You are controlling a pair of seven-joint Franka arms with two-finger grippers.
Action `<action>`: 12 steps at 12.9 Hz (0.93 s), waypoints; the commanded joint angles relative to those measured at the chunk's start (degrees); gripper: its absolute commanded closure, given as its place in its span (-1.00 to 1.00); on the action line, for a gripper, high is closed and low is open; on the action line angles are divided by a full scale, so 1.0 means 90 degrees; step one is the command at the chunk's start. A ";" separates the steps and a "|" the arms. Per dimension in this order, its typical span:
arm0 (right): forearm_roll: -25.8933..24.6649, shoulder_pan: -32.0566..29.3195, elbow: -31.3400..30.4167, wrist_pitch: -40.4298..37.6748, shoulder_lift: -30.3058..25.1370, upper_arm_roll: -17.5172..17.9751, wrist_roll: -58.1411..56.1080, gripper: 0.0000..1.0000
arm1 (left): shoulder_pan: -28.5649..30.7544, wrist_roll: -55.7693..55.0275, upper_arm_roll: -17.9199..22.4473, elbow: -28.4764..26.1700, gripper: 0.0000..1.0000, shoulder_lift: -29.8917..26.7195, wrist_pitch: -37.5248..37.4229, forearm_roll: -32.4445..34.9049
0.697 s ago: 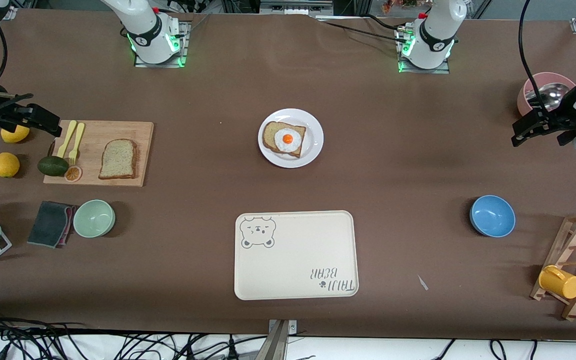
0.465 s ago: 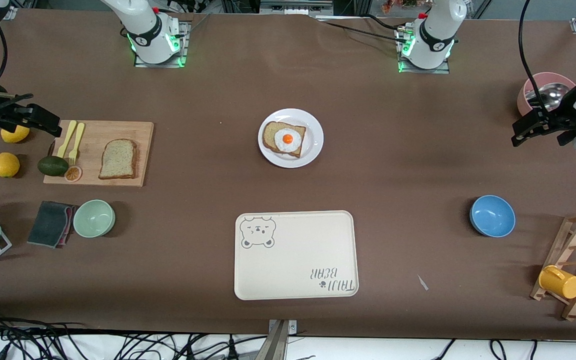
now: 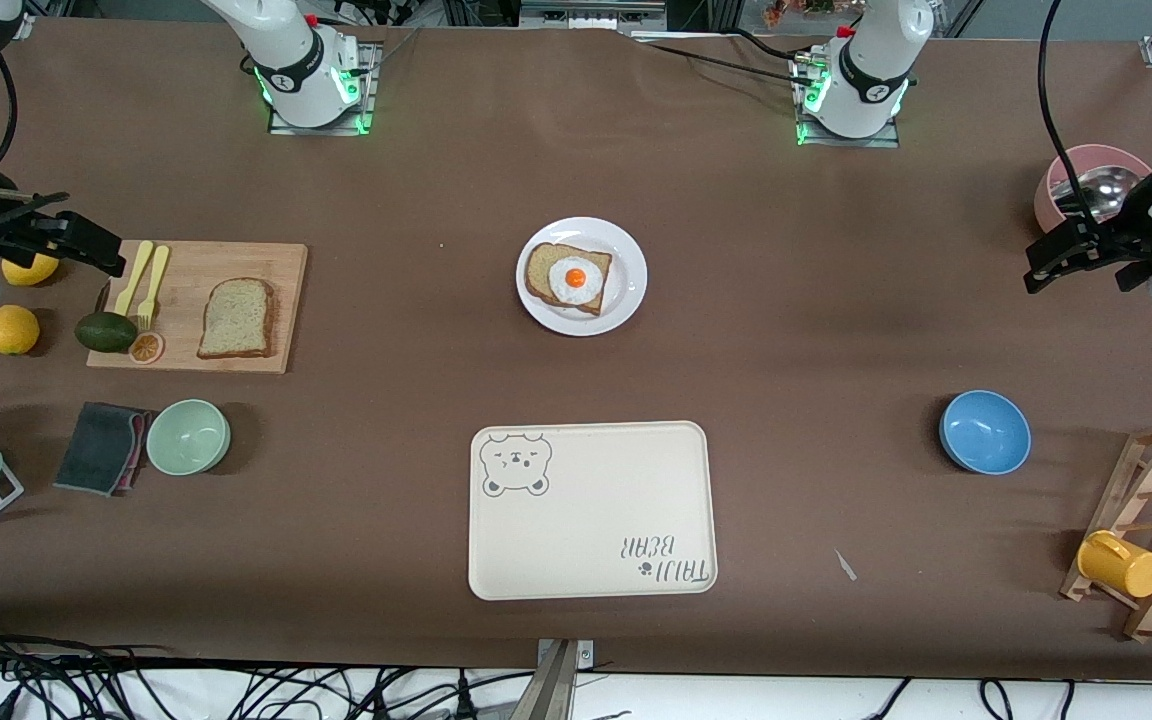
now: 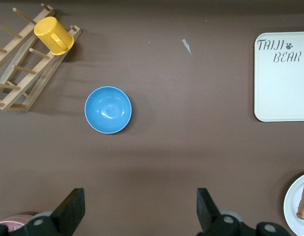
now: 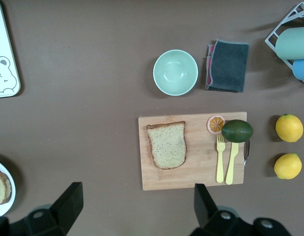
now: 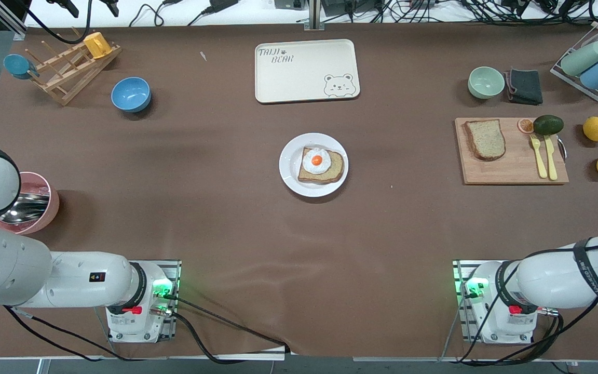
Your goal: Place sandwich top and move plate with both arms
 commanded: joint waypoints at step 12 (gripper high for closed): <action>0.0075 0.0027 -0.0011 -0.0043 -0.0069 0.0025 0.0028 -1.00 | -0.0016 0.0059 0.0015 0.0189 -1.00 0.0068 -0.0156 0.0003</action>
